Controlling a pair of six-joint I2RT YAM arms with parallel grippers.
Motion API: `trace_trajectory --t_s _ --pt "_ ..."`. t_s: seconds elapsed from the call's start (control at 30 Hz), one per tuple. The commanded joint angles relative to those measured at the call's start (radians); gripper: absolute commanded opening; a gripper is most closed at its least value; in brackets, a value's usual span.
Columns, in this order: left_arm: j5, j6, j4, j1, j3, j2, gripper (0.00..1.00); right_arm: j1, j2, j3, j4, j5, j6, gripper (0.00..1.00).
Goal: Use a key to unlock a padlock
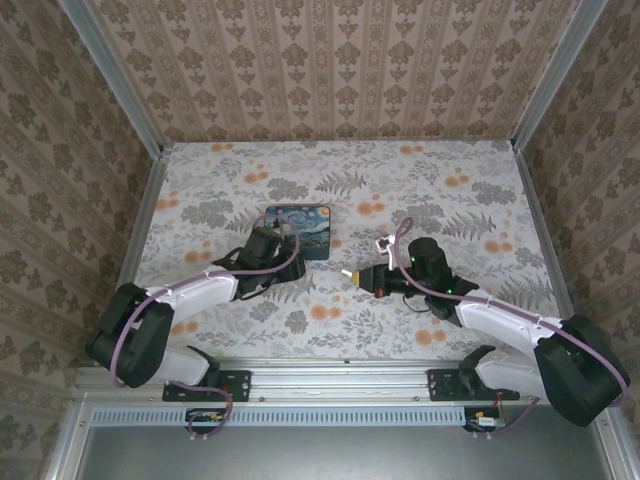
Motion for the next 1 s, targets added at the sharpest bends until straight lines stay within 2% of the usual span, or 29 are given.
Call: trace_trajectory --t_s 0.0,0.3,0.47,0.63,0.97 --pt "0.005 0.024 0.028 -0.001 0.027 0.017 0.63 0.011 -0.027 -0.018 0.032 0.031 -0.069 0.00" --pt "-0.055 0.040 0.041 -0.026 0.076 0.089 0.68 0.010 0.007 0.005 -0.001 0.077 -0.060 0.00" --pt "-0.142 0.023 0.025 -0.067 0.094 0.127 0.69 0.010 0.016 0.023 -0.016 0.080 -0.056 0.00" --pt "-0.288 0.000 -0.006 -0.125 0.119 0.174 0.67 0.010 0.017 0.033 -0.015 0.079 -0.053 0.00" --pt "-0.432 -0.106 -0.070 -0.183 0.159 0.259 0.62 0.009 0.000 0.024 -0.019 0.071 -0.059 0.00"
